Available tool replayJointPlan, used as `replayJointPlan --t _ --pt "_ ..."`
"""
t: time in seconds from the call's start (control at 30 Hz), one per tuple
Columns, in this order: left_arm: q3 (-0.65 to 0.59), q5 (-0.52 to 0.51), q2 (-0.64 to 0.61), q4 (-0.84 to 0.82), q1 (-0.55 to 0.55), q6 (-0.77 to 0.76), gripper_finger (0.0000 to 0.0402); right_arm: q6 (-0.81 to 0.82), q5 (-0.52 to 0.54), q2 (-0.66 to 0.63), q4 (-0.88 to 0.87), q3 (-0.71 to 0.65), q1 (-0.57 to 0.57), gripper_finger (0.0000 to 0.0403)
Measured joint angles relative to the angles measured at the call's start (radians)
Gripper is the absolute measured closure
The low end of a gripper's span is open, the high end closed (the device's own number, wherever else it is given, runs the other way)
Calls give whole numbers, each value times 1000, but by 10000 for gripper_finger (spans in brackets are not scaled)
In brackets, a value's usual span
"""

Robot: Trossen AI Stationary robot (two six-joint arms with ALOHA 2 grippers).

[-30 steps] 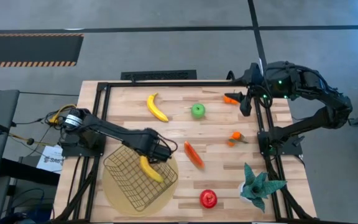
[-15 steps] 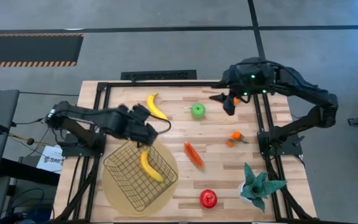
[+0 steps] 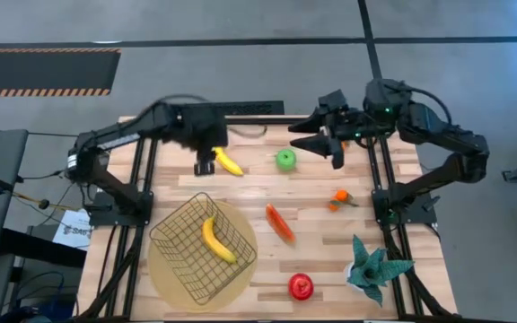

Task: Build produce basket
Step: Put the yellow banana into the gold wire basket

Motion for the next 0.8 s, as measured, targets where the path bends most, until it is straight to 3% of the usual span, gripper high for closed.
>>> replayJointPlan --t 0.23,0.53,0.8 --pt "0 134 122 -11 146 230 274 45 5 -58 8 0 19 163" --pt "0 125 334 -58 138 369 275 28 10 -161 -77 0 -42 163" --pt "0 116 435 -3 128 433 275 11 10 -221 -193 0 -77 163"
